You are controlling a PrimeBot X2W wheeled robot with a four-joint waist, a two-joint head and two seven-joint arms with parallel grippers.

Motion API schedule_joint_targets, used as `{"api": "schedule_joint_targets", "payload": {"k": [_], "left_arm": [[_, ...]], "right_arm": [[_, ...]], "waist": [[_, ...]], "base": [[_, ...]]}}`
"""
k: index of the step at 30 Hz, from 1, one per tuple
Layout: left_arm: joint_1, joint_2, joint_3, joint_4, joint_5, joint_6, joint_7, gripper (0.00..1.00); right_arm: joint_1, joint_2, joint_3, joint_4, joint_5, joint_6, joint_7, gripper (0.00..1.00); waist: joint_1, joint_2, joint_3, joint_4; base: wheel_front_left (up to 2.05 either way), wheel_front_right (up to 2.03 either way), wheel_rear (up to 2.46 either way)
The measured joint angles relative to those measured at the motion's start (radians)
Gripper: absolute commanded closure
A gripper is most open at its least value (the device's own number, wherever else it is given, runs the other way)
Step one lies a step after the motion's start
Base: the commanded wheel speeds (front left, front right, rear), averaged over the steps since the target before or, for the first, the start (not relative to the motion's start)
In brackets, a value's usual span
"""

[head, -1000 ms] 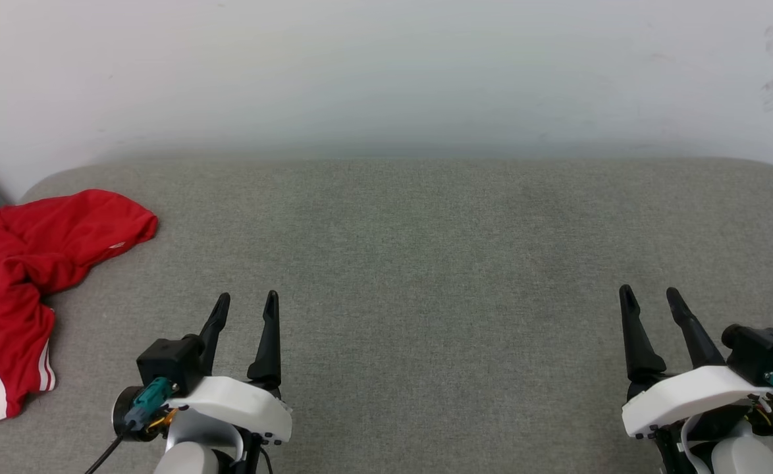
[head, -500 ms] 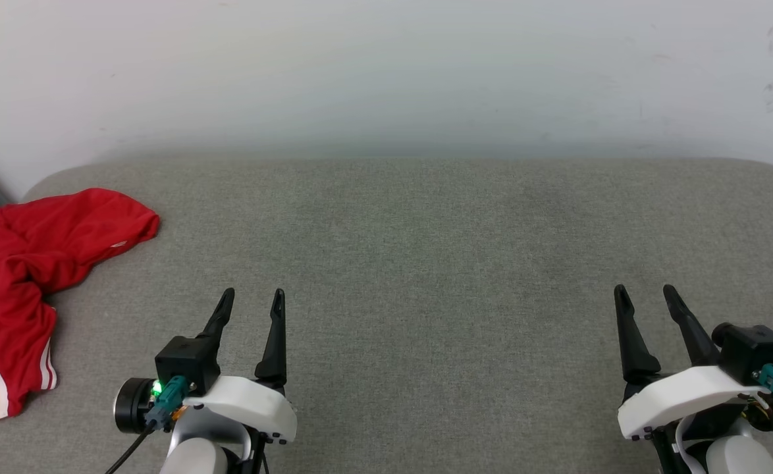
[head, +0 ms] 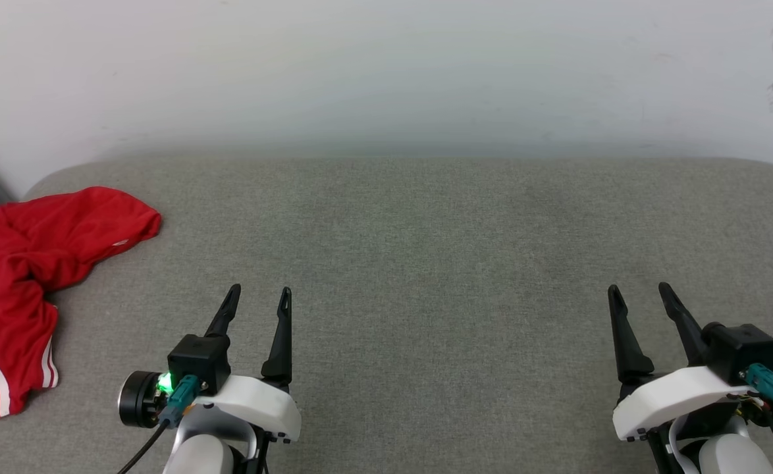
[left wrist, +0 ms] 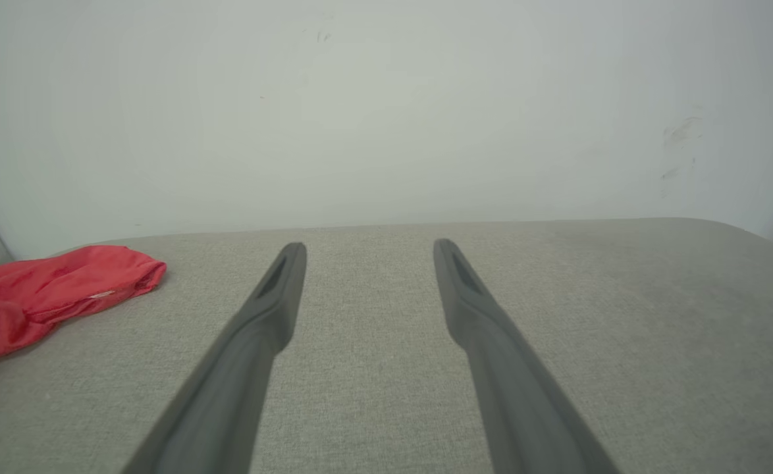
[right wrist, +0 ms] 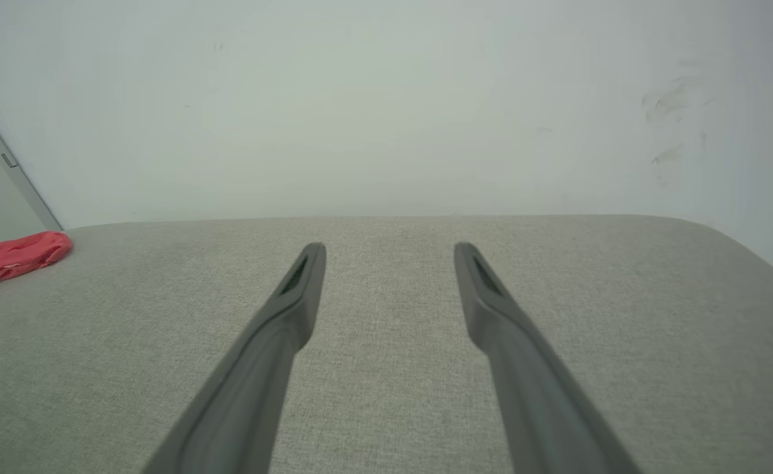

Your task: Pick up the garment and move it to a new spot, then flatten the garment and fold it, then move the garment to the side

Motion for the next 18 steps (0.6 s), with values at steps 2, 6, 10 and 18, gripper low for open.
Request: {"api": "schedule_joint_targets", "payload": {"k": [2,6,10,18], "left_arm": [[-0.002,-0.002,0.001,0.005,0.010,-0.002,-0.004,0.00],[-0.005,-0.003,0.006,0.012,0.026,-0.002,-0.010,0.00],[-0.011,-0.007,0.036,0.014,-0.001,0.004,-0.013,0.00],[-0.019,-0.010,0.076,0.002,-0.012,0.012,-0.013,0.00]], "right_arm": [[0.000,0.000,0.003,0.003,-0.008,0.000,-0.004,0.00],[-0.002,0.000,0.005,0.006,-0.028,0.001,-0.009,0.00],[-0.012,0.000,0.007,-0.005,-0.036,0.001,-0.012,0.00],[-0.013,0.000,0.033,-0.045,-0.042,0.001,-0.002,0.00]], "waist": [[0.0000,0.0000,0.000,0.001],[0.0000,0.0000,0.001,0.008],[0.0000,0.0000,0.012,0.041],[0.0000,0.0000,0.029,0.136]], "base": [[0.00,0.00,0.00],[0.00,0.00,0.00],[0.00,0.00,0.00],[0.00,0.00,0.00]]}}
